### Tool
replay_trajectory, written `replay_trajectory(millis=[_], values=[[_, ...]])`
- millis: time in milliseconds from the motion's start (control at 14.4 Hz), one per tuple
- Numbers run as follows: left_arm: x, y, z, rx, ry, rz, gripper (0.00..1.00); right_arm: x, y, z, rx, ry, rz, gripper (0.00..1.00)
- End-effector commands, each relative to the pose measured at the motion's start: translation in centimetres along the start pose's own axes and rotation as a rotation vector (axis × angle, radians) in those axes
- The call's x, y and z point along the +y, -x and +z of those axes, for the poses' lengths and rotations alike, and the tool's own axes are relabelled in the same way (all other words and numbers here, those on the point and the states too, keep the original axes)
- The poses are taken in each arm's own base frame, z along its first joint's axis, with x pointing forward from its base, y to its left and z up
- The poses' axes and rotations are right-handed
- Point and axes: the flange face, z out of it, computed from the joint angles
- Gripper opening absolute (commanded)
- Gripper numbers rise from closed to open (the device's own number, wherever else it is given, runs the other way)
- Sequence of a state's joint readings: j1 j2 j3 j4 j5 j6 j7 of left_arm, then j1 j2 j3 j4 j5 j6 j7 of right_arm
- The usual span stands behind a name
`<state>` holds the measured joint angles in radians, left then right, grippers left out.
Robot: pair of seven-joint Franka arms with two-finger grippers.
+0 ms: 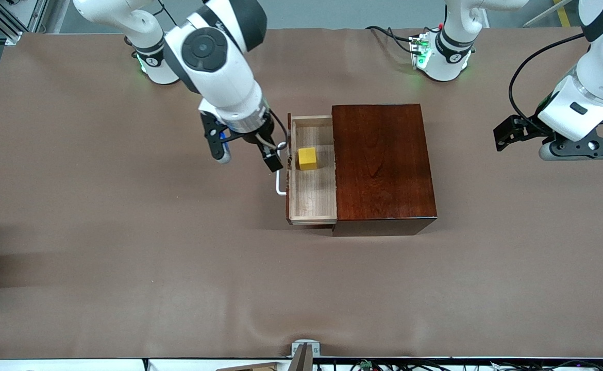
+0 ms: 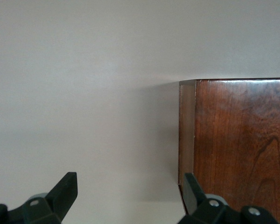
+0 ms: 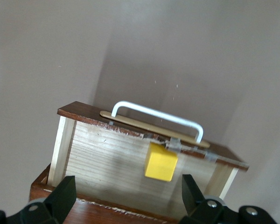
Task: Open drawer, take yellow block, close drawer
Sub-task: 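Lower the right gripper into the drawer over the yellow cube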
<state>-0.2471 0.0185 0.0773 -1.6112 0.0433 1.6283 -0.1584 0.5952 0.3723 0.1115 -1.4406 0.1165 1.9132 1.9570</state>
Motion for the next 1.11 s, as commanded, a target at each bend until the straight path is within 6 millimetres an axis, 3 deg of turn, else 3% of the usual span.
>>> replay_trajectory(millis=[0,346,485,831,1039], values=[[-0.5,0.4,0.1,0.009,-0.011,0.04,1.0,-0.8,1.9,1.4,-0.006,0.011,0.059,1.0],[-0.9,0.7,-0.4,0.009,-0.006,0.066,1.0,-0.7,3.4,5.7,0.005,0.057,0.174,1.0],[-0.8,0.7,-0.2,0.003,-0.006,0.067,1.0,-1.2,3.9,6.5,0.002,0.056,0.24,1.0],[-0.6,0.8,-0.2,0.003,-0.006,0.069,1.0,-0.3,7.7,9.8,0.009,0.059,0.226,1.0],[-0.7,0.8,-0.1,0.0,-0.007,0.069,1.0,0.0,7.9,10.6,0.047,0.051,0.203,1.0]])
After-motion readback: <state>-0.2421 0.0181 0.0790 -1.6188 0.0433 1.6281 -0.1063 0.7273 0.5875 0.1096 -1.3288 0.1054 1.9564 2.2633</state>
